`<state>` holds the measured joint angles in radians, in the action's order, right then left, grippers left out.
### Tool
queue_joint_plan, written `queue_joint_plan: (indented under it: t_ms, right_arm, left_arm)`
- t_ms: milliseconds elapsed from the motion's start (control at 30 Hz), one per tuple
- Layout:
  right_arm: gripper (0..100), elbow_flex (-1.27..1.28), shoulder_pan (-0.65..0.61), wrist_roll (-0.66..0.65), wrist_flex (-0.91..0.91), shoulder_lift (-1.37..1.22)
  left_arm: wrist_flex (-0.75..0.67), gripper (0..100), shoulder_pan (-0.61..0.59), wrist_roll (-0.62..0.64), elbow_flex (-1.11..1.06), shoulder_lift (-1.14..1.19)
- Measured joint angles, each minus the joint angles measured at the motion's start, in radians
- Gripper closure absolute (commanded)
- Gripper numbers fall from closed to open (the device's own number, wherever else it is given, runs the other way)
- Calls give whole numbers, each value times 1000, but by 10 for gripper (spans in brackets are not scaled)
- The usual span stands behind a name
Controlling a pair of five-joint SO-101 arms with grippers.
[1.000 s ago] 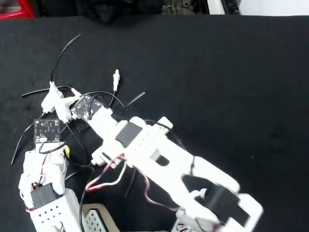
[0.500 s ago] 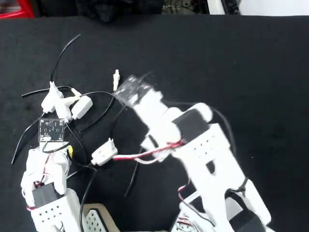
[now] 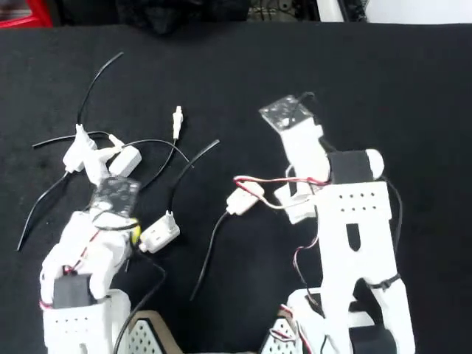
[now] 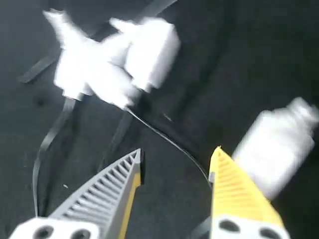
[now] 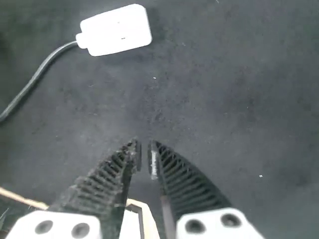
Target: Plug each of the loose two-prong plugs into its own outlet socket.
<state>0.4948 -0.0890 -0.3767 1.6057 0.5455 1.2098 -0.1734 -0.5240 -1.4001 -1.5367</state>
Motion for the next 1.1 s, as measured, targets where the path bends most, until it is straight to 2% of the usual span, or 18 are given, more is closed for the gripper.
queue_joint_plan:
  t_ms: [133, 233, 367, 533, 733, 800, 900, 1000, 1100]
  right_arm:
    - [979, 114, 35, -34, -110, 0]
    - [979, 124, 37, -103, -137, 0]
    - [979, 130, 35, -124, -146, 0]
    - [980, 130, 37, -124, -157, 0]
    - [980, 137, 37, -124, -192, 0]
    - [979, 137, 37, -124, -192, 0]
    - [979, 137, 37, -121, -192, 0]
    - [979, 137, 37, -117, -192, 0]
    - [979, 137, 37, -115, -192, 0]
  left_arm:
    - [69, 772, 103, -68, 157, 256]
    - [63, 773, 178, -75, 244, 453]
    - [-38, 773, 256, -78, 279, 681]
    - [-215, 776, 290, -78, 285, 907]
    - [-373, 781, 290, -78, 285, 1060]
    - [-382, 836, 292, -78, 287, 1074]
    - [-382, 972, 295, -78, 290, 1077]
    - [-382, 948, 298, -75, 296, 1079]
    - [-382, 972, 285, -78, 315, 1080]
